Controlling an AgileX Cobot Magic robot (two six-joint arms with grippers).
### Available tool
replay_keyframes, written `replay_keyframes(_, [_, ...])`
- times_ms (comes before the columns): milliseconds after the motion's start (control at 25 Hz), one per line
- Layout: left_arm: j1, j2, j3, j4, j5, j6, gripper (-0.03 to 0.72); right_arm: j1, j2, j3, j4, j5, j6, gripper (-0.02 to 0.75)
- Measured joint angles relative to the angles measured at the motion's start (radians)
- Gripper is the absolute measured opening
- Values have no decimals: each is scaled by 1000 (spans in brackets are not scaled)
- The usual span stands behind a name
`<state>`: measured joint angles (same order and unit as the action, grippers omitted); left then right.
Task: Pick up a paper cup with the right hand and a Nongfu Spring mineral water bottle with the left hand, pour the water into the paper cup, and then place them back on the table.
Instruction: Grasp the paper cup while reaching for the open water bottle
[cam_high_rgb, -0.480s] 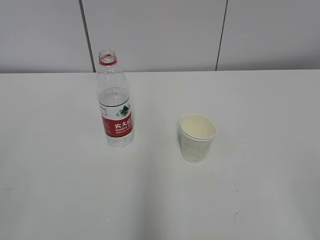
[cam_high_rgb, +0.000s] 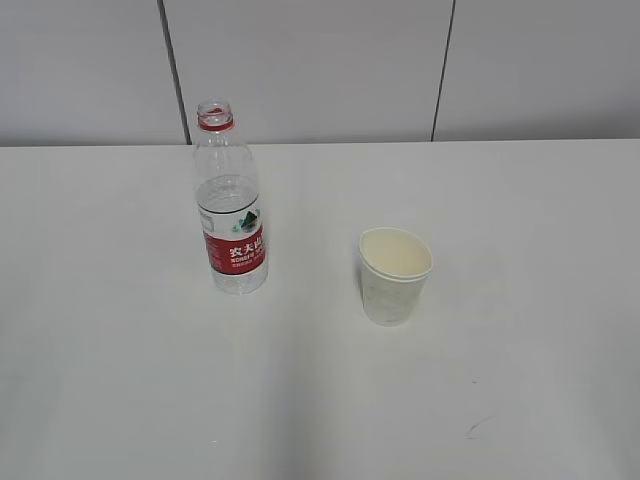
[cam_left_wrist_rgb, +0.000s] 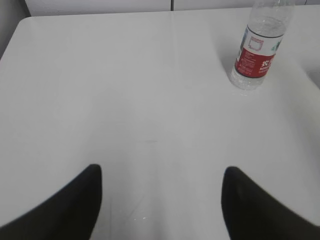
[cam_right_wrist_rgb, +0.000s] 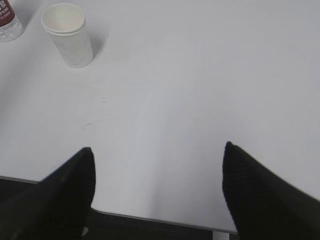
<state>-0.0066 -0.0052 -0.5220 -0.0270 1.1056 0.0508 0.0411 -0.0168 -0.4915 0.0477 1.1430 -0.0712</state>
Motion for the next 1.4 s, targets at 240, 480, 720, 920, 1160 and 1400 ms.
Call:
replay_keyframes(240, [0, 0, 0, 0, 0, 0, 456, 0, 0, 0, 0, 0, 0, 587])
replay_keyframes(480, [0, 0, 0, 0, 0, 0, 440, 0, 0, 0, 0, 0, 2, 587])
replay_keyframes(720, [0, 0, 0, 0, 0, 0, 440, 0, 0, 0, 0, 0, 2, 587])
replay_keyframes(920, [0, 0, 0, 0, 0, 0, 428, 0, 0, 0, 0, 0, 2, 587])
replay_keyframes(1160, [0, 0, 0, 0, 0, 0, 426, 0, 0, -2, 0, -3, 2, 587])
replay_keyframes(1400, [0, 0, -15, 1, -135, 1, 426, 0, 2, -17, 1, -134, -13, 587])
